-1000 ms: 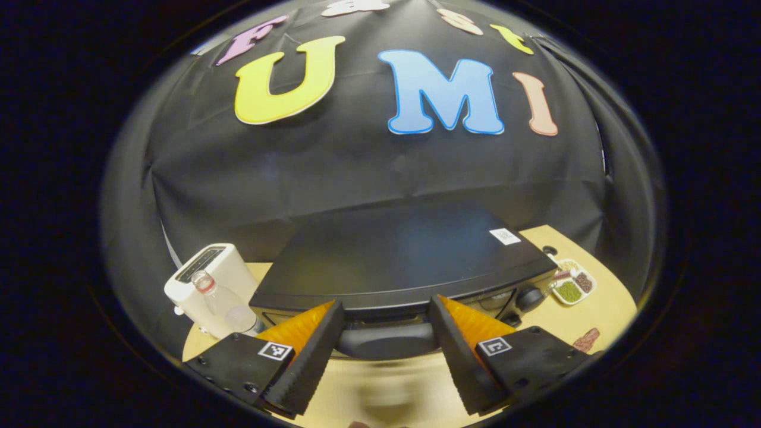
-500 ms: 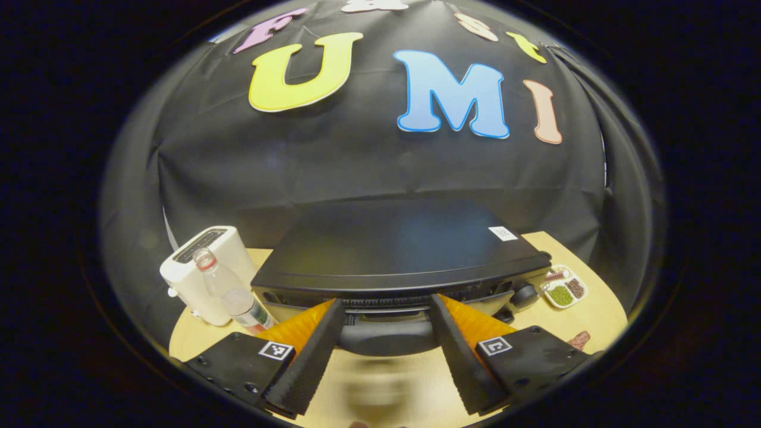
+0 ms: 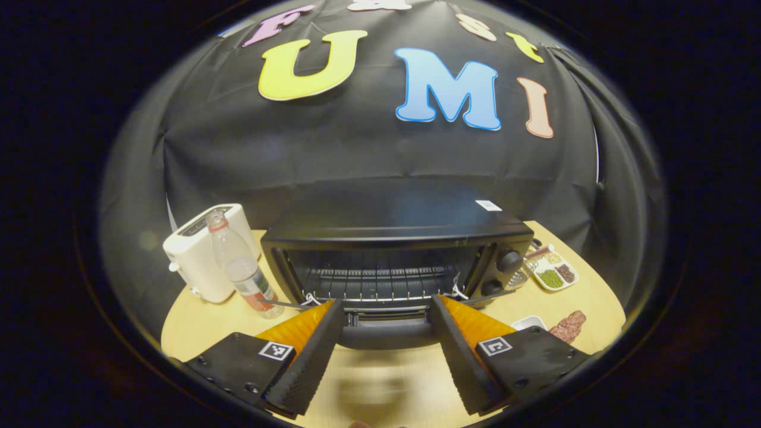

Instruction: Open the electric oven with the left hand, put the food in, and close the electric oven.

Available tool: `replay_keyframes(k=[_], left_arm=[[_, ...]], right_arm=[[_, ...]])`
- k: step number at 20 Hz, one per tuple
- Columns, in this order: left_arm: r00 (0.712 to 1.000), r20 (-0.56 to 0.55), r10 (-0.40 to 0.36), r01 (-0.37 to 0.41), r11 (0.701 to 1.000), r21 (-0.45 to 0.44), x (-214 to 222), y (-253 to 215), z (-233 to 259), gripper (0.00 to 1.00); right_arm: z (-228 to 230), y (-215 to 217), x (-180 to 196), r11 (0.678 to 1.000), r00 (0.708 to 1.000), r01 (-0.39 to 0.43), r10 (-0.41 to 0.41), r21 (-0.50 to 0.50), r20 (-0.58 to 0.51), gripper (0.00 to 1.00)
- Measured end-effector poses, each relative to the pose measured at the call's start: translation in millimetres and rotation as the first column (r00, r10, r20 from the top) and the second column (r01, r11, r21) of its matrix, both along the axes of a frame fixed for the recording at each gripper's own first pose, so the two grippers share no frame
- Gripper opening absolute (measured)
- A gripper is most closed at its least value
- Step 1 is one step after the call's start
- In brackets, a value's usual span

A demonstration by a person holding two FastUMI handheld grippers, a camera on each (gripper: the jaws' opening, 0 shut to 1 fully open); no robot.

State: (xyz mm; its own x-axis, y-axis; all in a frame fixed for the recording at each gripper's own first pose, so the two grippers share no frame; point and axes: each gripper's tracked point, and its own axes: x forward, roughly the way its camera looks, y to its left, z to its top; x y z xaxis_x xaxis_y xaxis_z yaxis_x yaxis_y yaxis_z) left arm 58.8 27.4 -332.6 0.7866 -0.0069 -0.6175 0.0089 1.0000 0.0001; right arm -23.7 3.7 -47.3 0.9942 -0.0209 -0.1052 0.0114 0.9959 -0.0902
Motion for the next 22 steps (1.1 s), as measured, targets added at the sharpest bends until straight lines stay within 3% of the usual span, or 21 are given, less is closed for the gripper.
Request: replay_keyframes(k=[10, 14, 19, 22], left_arm=[[0.994, -0.111, -0.019, 0.022, 0.999, 0.026, -51.0, -0.6, -36.8, 0.97], [0.985, -0.172, 0.004, -0.006, 1.000, -0.015, -68.7, 2.7, -53.6, 1.00], [0.997, -0.072, 0.038, -0.040, 0.999, -0.016, -52.2, 18.5, -8.7, 0.98], [0.999, 0.035, 0.036, -0.035, 0.999, -0.012, -38.1, 20.6, 42.1, 0.98]], right_arm=[[-5.4, -3.4, -2.1, 1.000, 1.000, -0.004, 0.004, -0.012, -0.016, 0.99], [-7.7, -8.3, -2.8, 1.000, 1.000, 0.006, -0.006, -0.013, -0.021, 0.99], [-13.9, -17.5, -0.9, 1.000, 0.999, 0.017, -0.017, -0.005, -0.033, 0.99], [-15.1, -15.2, 2.5, 0.996, 0.999, -0.030, 0.032, 0.081, -0.031, 0.98]])
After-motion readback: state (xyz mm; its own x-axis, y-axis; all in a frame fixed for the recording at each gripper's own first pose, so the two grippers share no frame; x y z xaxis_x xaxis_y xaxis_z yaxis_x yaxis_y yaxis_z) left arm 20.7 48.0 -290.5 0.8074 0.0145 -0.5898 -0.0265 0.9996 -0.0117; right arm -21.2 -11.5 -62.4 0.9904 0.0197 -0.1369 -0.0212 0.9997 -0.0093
